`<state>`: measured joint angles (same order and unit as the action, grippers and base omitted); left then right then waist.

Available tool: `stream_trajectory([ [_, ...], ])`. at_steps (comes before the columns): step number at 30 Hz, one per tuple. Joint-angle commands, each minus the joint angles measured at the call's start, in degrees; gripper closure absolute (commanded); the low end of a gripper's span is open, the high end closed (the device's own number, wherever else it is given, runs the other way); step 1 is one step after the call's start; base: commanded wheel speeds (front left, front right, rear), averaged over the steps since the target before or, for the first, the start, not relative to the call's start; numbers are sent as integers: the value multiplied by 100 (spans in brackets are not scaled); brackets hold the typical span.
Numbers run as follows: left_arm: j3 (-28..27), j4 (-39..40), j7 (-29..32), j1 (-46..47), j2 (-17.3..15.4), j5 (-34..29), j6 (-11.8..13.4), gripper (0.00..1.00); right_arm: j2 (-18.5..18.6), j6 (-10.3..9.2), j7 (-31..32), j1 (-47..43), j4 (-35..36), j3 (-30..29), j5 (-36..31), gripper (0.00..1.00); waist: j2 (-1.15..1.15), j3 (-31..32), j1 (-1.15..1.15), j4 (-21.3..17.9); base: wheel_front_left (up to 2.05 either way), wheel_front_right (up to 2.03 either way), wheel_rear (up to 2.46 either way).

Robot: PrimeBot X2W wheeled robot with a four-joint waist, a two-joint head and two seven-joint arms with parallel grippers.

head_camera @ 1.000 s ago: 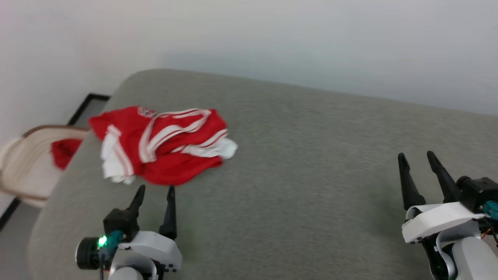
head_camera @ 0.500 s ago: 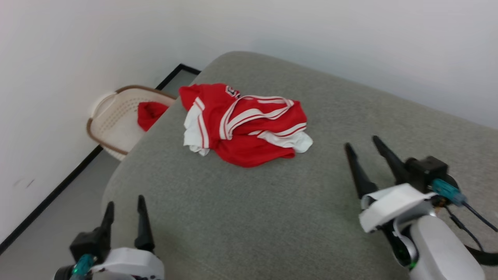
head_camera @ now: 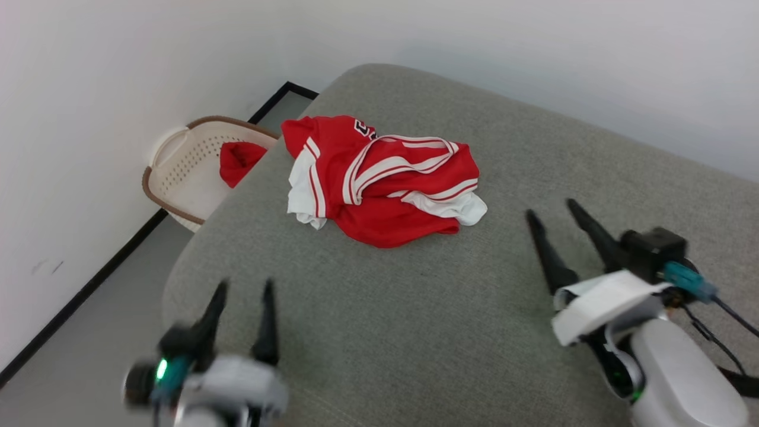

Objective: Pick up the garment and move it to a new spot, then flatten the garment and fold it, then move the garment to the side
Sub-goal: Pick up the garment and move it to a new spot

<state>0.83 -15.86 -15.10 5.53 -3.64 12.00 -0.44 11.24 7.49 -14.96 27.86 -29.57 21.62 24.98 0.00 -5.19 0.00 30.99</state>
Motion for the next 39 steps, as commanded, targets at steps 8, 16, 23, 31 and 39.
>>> stream_trajectory([
  [8, 722, -1279, 488, 2663, -391, -226, -608, 0, 222, 0, -19, -341, 690, -548, -220, 0, 0, -746, 0, -815, 0, 0, 0],
  [16, 1138, -2914, 1155, 4781, -900, 648, -694, 0, 348, 0, 92, -92, 1287, -674, -300, 0, 0, -1680, 0, -1903, 0, 0, 0],
  [23, 2308, -3828, 2864, 5552, -1626, 1658, -694, 0, 339, 0, 48, -13, 1484, -662, -242, 0, 0, -1919, 0, -2455, 0, 0, 0],
  [31, 3205, -4028, 4595, 5770, -2265, 2684, -695, 0, 318, 0, 115, 41, 1797, -591, -265, 0, 0, -2093, 0, -2697, 0, 0, 0],
  [39, 3578, -4238, 5115, 5440, -2276, 3395, -695, 0, 316, 0, 217, 111, 2026, -509, -329, 0, 0, -2253, 0, -2813, 0, 0, 0],
])
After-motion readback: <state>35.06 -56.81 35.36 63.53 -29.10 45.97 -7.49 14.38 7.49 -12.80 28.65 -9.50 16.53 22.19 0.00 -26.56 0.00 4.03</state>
